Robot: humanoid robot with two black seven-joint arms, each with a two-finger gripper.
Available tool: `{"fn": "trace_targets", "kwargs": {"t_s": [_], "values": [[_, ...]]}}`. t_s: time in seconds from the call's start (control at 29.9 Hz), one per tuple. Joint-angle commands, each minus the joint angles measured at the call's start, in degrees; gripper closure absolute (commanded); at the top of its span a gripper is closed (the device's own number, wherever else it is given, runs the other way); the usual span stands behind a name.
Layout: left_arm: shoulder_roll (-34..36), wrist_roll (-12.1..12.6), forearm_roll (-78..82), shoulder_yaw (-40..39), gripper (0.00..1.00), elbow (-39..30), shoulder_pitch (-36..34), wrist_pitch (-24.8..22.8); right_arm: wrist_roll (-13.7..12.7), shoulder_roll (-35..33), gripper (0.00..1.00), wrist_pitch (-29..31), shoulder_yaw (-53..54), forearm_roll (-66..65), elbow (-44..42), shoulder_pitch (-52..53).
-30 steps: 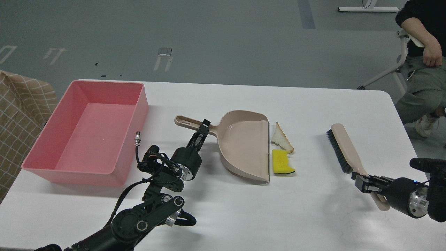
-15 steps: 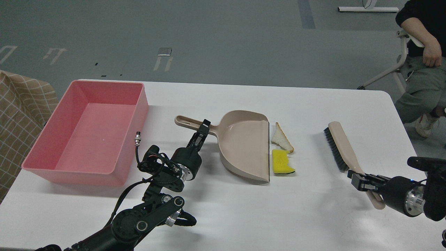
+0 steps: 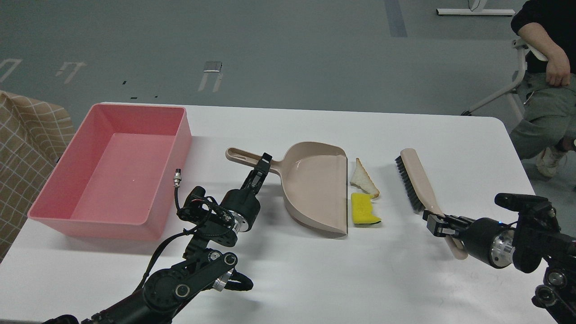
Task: Sweep and dump garbage into bin
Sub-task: 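Sweep the brush bristles across the dustpan toward the left gripper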
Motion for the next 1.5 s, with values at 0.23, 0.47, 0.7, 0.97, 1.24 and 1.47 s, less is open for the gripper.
{"fn": "trace_targets", "kwargs": {"t_s": [0.23, 0.47, 0.7, 0.97, 1.24, 1.47], "values": [[0.14, 0.0, -0.09, -0.09, 0.78, 0.01, -0.08, 0.0, -4.31, 5.61, 0.91, 0.0, -2.67, -0.01, 0.08, 0.85], [0.06, 0.0, 0.0, 0.0, 0.78, -0.07, -0.08, 0.0, -7.48, 10.45, 0.91, 0.0, -2.76, -0.09, 0.69, 0.41], [0.06, 0.0, 0.0, 0.0, 0.78, -0.16, 0.0, 0.0, -10.47, 15.81, 0.91, 0.0, -4.69, -0.53, 0.78, 0.93], [0.23, 0.0, 0.0, 0.0, 0.78, -1.04, 0.18, 0.0, -13.72, 24.33, 0.91, 0.0, -4.17, -0.71, 0.34, 2.69], [-0.21, 0.08, 0.0, 0.0, 0.78, -1.04, 0.18, 0.0, -15.22, 29.44, 0.91, 0.0, -1.09, -0.71, -0.01, 6.64], [-0.3, 0.08, 0.0, 0.0, 0.79, -1.04, 0.18, 0.0, -15.22, 29.61, 0.91, 0.0, 2.24, -0.27, 0.52, 8.58]]}}
